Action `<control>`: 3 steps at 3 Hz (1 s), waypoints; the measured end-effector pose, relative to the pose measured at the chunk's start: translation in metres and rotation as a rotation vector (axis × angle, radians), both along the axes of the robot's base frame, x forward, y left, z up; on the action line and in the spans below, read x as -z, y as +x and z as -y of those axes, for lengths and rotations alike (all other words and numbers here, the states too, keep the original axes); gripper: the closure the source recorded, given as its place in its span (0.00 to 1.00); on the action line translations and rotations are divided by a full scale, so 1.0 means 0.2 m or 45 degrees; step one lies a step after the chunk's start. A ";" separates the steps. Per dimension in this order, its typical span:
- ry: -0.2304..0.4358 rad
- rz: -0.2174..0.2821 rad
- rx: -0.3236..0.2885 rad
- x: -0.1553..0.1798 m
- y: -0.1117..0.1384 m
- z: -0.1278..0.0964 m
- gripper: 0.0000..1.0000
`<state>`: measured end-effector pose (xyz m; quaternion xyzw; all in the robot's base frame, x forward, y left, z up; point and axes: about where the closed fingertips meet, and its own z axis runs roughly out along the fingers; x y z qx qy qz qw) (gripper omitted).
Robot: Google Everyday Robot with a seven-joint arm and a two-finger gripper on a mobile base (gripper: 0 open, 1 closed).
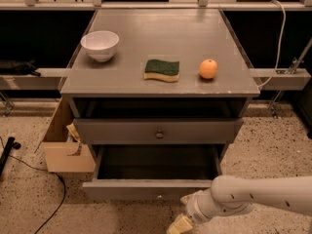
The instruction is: Close middle drawer
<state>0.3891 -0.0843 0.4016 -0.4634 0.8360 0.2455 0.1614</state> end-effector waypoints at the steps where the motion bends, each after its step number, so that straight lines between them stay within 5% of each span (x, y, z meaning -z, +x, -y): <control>1: -0.014 0.002 -0.005 0.00 0.00 -0.01 0.40; 3: -0.134 0.090 -0.019 -0.02 0.20 -0.06 0.86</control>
Offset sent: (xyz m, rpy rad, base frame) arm 0.0432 0.0238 0.0084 -0.1210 -0.0933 0.0365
